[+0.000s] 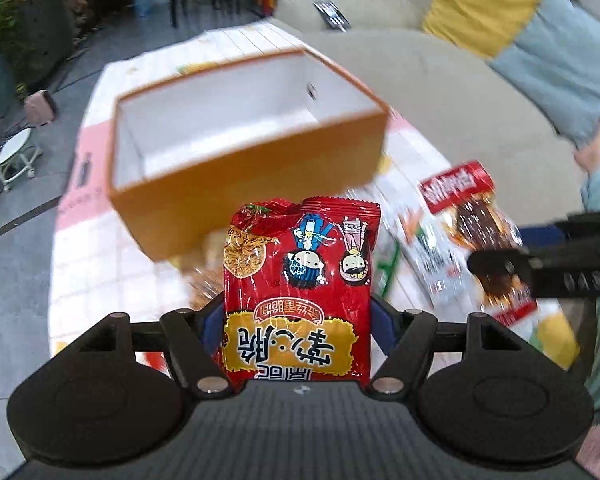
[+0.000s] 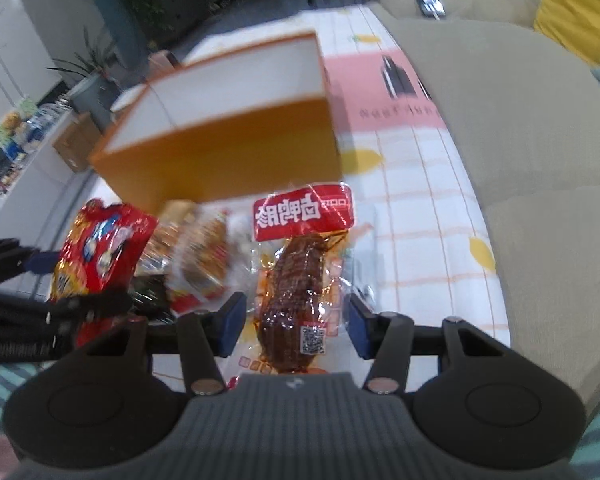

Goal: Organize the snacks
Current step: 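Carry both packets over the box and release them inside with both tools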

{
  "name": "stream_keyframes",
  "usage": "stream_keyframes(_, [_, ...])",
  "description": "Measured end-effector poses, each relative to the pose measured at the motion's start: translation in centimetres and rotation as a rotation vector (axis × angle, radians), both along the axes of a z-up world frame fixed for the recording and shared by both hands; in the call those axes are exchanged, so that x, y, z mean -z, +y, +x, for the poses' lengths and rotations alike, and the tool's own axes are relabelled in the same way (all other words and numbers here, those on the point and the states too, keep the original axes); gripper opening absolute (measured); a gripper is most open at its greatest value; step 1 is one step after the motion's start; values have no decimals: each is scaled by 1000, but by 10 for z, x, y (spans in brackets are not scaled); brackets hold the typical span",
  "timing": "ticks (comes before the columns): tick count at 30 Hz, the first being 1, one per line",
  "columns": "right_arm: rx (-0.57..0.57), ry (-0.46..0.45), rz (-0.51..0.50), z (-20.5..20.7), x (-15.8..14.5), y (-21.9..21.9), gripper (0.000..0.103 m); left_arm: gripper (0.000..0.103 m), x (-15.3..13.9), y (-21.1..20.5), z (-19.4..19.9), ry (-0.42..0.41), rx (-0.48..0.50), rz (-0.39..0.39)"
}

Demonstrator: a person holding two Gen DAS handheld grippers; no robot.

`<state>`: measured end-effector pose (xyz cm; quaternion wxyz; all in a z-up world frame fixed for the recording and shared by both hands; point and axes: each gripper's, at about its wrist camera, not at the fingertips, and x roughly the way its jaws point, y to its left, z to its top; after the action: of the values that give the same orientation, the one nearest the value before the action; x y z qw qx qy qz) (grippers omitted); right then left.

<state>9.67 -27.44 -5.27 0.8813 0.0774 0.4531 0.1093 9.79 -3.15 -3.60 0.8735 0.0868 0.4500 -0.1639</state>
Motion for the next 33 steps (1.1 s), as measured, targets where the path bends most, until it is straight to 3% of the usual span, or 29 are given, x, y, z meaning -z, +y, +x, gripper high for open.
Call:
stream_keyframes(9, [-111, -115, 28, 44, -59, 24, 51, 81, -57, 37, 58, -18, -150, -108])
stream_keyframes(18, [-176, -182, 57, 123, -97, 58, 51, 81, -77, 46, 118, -14, -210, -139])
stream_keyframes(23, [-177, -134, 78, 181, -87, 67, 51, 81, -66, 46, 159, 40, -239, -141])
stream_keyframes(29, [-184, -25, 44, 241, -46, 81, 51, 81, -32, 42, 207, 152, -250, -128])
stream_keyframes(33, [-211, 89, 34, 272, -14, 87, 51, 81, -8, 33, 232, 208, -243, -33])
